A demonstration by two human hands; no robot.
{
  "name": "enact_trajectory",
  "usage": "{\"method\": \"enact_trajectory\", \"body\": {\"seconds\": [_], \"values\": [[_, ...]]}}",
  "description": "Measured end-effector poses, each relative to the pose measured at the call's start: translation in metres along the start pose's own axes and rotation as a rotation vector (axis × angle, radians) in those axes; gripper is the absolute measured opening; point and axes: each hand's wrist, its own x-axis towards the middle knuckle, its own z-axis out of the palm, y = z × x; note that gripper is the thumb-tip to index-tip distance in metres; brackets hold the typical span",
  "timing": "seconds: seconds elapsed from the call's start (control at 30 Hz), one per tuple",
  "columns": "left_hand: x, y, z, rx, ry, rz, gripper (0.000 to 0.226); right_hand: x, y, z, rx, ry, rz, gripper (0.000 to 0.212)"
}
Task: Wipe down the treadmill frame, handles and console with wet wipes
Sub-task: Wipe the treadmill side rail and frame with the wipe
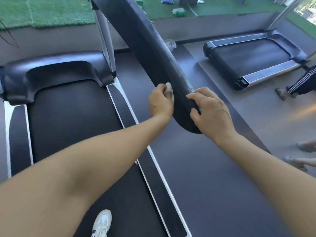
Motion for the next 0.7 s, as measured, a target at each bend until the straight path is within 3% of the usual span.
{"method": "enact_trajectory", "body": {"seconds": [0.1,0.27,0.57,0.7], "values": [[0.009,-0.004,-0.001,0.054,0.012,-0.022,0.019,-0.001,0.000,0.003,0.019,0.016,-0.006,0.040],[-0.048,-0.021,0.004,0.021,-0.145,0.007,0.026,-0.007,0.000,0.004,0.034,0.024,0.012,0.041],[0.040,-0.019,-0.001,0.133,0.048,0.065,0.023,-0.006,0.001,0.007,0.024,0.056,-0.009,0.042],[-0.007,-0.031,0.005,0.104,-0.051,-0.024,0.020,-0.006,-0.001,0.006,0.024,0.050,0.003,0.041]]}}
